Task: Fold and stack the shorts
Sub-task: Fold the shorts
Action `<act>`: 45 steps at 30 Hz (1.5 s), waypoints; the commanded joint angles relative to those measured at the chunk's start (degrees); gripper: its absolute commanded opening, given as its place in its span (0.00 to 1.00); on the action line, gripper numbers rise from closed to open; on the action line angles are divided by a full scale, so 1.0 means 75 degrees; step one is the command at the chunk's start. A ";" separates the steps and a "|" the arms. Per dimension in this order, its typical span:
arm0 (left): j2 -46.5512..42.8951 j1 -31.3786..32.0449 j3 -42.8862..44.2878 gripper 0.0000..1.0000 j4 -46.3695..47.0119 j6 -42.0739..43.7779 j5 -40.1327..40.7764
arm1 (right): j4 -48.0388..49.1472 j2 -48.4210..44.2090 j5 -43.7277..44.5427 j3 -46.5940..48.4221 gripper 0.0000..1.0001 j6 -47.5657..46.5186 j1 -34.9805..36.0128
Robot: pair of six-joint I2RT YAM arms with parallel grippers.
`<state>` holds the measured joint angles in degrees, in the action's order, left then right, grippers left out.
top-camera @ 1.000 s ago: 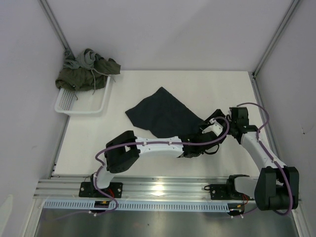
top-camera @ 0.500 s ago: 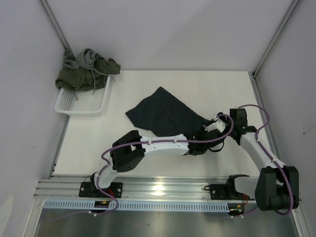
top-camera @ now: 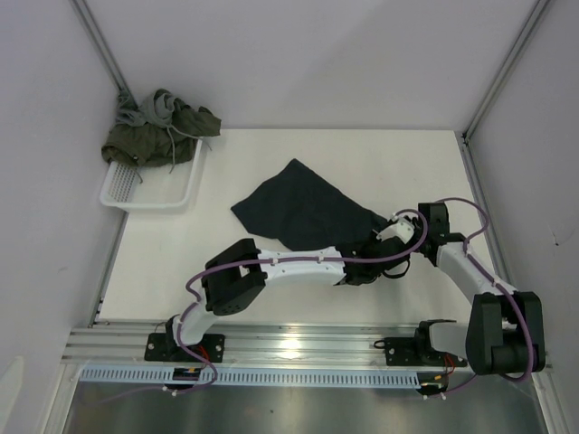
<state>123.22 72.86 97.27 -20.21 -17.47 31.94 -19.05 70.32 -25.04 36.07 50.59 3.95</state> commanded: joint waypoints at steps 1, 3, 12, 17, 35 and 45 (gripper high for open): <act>-0.0526 -0.0035 -0.0277 0.00 0.0736 -0.0002 -0.0005 | 0.0231 0.0045 -0.0376 0.0076 0.17 -0.0053 -0.0209; -0.0667 -0.0023 -0.0348 0.00 0.0866 -0.0002 -0.0064 | 0.0220 0.0104 -0.0400 0.0088 0.09 -0.0170 -0.0280; -0.1053 -0.0070 -0.0278 0.36 0.0749 -0.0037 -0.0624 | 0.0313 0.0560 -0.0376 0.0112 0.00 -0.0673 -0.0456; -0.1662 -0.0304 -0.0477 0.79 0.0550 -0.0154 -0.1691 | 0.0185 0.0946 -0.0587 0.0287 0.00 -0.1283 -0.0690; -0.3902 -0.3140 -0.4238 0.86 0.2072 -0.0506 -0.2760 | -0.2627 0.0198 0.1005 0.1258 0.00 -0.2866 -0.0714; -0.3128 -0.3749 -0.4589 0.85 0.2518 -0.0892 -0.1951 | -0.4794 -0.0119 0.2341 0.3050 0.00 -0.3475 -0.0093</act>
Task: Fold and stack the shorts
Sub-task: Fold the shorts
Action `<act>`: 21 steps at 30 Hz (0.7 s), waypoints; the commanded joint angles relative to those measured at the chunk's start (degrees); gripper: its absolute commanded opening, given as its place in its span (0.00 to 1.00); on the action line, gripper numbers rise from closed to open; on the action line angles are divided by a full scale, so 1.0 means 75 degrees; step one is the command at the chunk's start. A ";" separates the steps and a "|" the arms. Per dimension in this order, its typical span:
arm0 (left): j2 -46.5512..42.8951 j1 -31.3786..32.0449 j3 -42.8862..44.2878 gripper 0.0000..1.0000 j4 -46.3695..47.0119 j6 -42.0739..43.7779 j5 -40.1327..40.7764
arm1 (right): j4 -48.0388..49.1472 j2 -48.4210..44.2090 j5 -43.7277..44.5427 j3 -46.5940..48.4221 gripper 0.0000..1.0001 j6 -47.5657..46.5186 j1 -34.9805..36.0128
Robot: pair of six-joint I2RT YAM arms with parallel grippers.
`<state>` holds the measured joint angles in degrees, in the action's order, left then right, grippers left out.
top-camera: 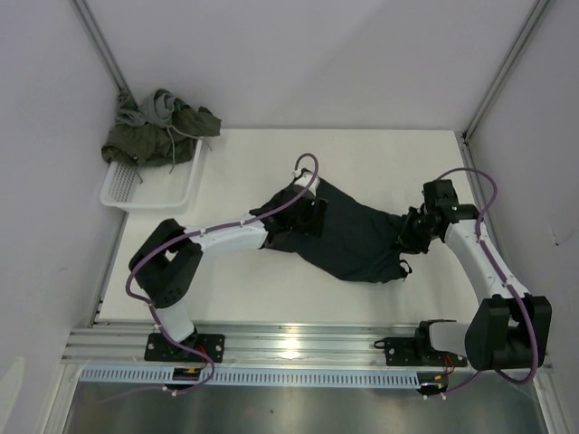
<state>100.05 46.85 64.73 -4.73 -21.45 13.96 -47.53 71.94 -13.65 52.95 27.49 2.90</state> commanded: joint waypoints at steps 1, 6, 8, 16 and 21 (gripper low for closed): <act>-0.0074 -0.0351 -0.0321 0.85 0.0502 -0.0432 0.0459 | -0.1115 -0.0311 0.0975 0.0989 0.00 -0.0430 0.0036; -0.0601 -0.0703 -0.0860 0.85 0.0514 -0.0538 0.0858 | -0.1840 0.0681 0.1258 0.2348 0.00 -0.0723 0.0118; -0.0730 -0.0843 -0.1071 0.85 0.0490 -0.0596 0.0905 | -0.2285 0.1128 0.1211 0.3086 0.00 -0.0968 0.0164; -0.0790 -0.0962 -0.1763 0.85 0.1005 -0.0948 0.0519 | -0.3155 0.2664 0.2335 0.4834 0.00 -0.1251 0.0797; -0.0462 -0.0962 -0.1728 0.84 0.1181 -0.1089 0.0179 | -0.3846 0.3321 0.3119 0.5783 0.00 -0.1087 0.0985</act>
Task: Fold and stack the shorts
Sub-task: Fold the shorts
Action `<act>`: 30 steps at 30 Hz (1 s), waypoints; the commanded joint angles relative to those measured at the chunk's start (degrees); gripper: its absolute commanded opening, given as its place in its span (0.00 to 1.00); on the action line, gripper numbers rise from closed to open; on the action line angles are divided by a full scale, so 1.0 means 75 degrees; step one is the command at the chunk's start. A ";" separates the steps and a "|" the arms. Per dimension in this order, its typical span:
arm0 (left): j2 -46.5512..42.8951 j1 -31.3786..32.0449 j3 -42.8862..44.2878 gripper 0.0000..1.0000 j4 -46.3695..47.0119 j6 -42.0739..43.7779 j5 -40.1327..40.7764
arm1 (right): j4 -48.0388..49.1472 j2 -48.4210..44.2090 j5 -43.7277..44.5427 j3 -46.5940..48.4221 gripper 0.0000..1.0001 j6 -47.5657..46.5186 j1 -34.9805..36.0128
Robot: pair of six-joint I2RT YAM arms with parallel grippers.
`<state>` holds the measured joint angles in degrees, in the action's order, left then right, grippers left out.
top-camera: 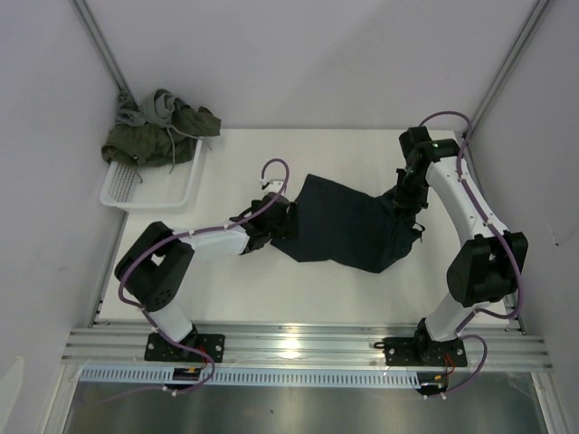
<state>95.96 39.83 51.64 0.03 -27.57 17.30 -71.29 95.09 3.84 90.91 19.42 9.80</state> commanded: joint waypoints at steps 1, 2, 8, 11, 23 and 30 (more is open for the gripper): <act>0.0107 -0.0026 0.0029 0.84 0.0593 -0.0296 -0.0291 | -0.0783 0.0340 0.0917 0.0861 0.00 -0.0023 0.0064; 0.0119 -0.0014 0.0029 0.83 0.0663 -0.0308 -0.0314 | -0.0923 0.0445 0.1011 0.1002 0.00 -0.0011 0.0052; 0.0376 -0.0003 0.0344 0.83 0.0641 -0.0285 -0.0420 | -0.1181 0.0422 0.0906 0.1436 0.00 -0.0046 -0.0217; 0.0575 0.0079 0.0498 0.82 0.0628 -0.0355 -0.0490 | -0.1405 0.0470 0.1316 0.1507 0.00 -0.0035 -0.0380; 0.0974 0.0794 0.0954 0.81 0.0874 -0.0613 -0.0619 | -0.1405 0.0692 0.1775 0.1683 0.00 -0.0082 -0.0675; 0.1326 0.0923 0.1248 0.81 0.1097 -0.0706 -0.0607 | -0.1253 0.0891 0.0895 0.1847 0.00 0.0024 -0.0381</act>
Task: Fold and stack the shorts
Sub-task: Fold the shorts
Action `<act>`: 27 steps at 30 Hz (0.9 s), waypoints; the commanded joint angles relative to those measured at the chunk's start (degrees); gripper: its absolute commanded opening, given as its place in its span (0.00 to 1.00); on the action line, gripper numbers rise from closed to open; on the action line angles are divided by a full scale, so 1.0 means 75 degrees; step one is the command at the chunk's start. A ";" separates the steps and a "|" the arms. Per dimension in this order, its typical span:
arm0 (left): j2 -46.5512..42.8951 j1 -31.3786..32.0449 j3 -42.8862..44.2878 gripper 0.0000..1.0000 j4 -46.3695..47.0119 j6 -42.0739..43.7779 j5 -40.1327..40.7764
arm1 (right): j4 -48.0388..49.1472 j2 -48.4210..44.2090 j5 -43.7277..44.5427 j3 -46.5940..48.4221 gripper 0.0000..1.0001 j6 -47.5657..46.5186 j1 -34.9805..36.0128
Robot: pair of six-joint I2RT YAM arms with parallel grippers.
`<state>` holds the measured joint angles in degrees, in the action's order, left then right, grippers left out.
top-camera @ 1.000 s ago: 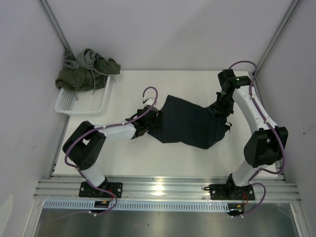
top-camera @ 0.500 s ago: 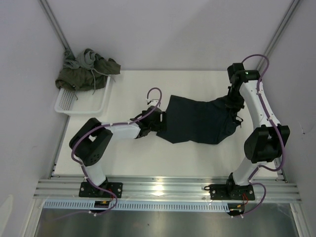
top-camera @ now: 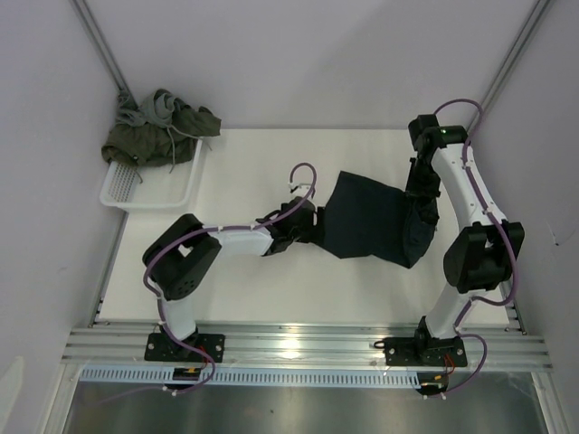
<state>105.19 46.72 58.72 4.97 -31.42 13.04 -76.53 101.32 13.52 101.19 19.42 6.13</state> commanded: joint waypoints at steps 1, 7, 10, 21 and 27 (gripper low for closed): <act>0.0119 0.0005 0.0396 0.81 0.0462 -0.0182 -0.0039 | -0.0542 0.0096 -0.0408 0.0477 0.00 0.0082 0.0097; 0.0365 -0.0158 0.0994 0.81 0.0403 -0.0088 -0.0109 | 0.0008 0.0213 -0.1940 0.0244 0.00 0.0305 -0.0161; 0.0576 -0.0358 0.1182 0.80 0.0532 -0.0158 -0.0366 | 0.0383 0.0284 -0.2528 0.0079 0.00 0.0411 -0.0196; 0.1431 -0.0616 0.2307 0.79 0.0263 0.0064 -0.0660 | 0.0958 0.0039 -0.3548 -0.0273 0.00 0.0318 -0.0430; 0.1783 -0.0628 0.2717 0.77 0.0181 -0.0006 -0.0859 | 0.1028 -0.0290 -0.4005 -0.0273 0.00 0.0258 -0.0630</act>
<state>117.51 42.28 76.40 5.98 -31.46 8.27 -69.78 102.52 -12.38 98.26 22.17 2.02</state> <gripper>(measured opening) 0.771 0.213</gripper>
